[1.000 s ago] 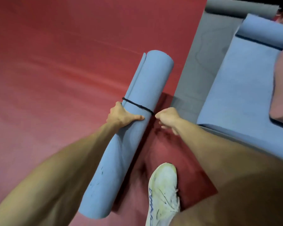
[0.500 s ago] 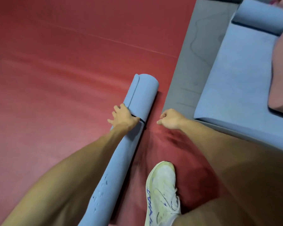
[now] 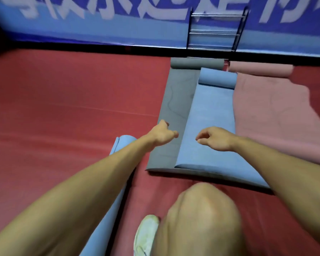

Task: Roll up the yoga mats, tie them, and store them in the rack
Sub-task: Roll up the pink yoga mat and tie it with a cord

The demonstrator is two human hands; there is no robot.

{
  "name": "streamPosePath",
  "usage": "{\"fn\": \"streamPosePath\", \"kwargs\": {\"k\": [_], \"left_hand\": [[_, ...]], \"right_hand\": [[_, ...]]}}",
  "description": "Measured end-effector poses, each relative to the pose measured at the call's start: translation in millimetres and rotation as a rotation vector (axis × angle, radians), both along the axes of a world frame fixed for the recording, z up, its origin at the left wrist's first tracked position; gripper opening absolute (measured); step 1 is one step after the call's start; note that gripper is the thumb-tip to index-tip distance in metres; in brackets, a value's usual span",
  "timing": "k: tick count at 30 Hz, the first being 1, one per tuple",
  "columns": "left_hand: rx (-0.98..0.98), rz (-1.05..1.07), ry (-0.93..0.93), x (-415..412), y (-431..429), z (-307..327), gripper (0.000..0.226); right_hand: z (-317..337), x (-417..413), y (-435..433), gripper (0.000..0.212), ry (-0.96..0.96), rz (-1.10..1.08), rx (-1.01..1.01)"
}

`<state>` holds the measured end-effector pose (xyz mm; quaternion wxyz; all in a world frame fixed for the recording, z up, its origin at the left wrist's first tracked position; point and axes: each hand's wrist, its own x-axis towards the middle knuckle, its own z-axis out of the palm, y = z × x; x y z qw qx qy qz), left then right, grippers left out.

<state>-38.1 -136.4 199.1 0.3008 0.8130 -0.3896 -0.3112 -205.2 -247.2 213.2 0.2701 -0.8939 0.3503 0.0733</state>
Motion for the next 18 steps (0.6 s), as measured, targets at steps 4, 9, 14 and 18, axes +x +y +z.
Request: {"fn": "streamPosePath", "kwargs": {"k": [4,9,14,18], "left_hand": [[0.047,-0.175,-0.088,-58.6,-21.9,34.3,0.048],[0.187,-0.478,-0.167,-133.6,-44.8,66.0,0.036],[0.334,-0.659,-0.176,-204.3,-73.9,82.7,0.045],[0.245,-0.719,-0.268,-236.3,-117.7,69.6,0.053]], "right_hand": [[17.0,-77.6,-19.7,0.027,-0.018,-0.103,-0.005],[26.8,-175.9,-38.0,0.022,-0.082,-0.243,0.036],[21.8,-258.3,-55.0,0.018,-0.081,-0.368,0.013],[-9.0,-287.7,-80.9,0.028,-0.058,-0.449,0.021]]}}
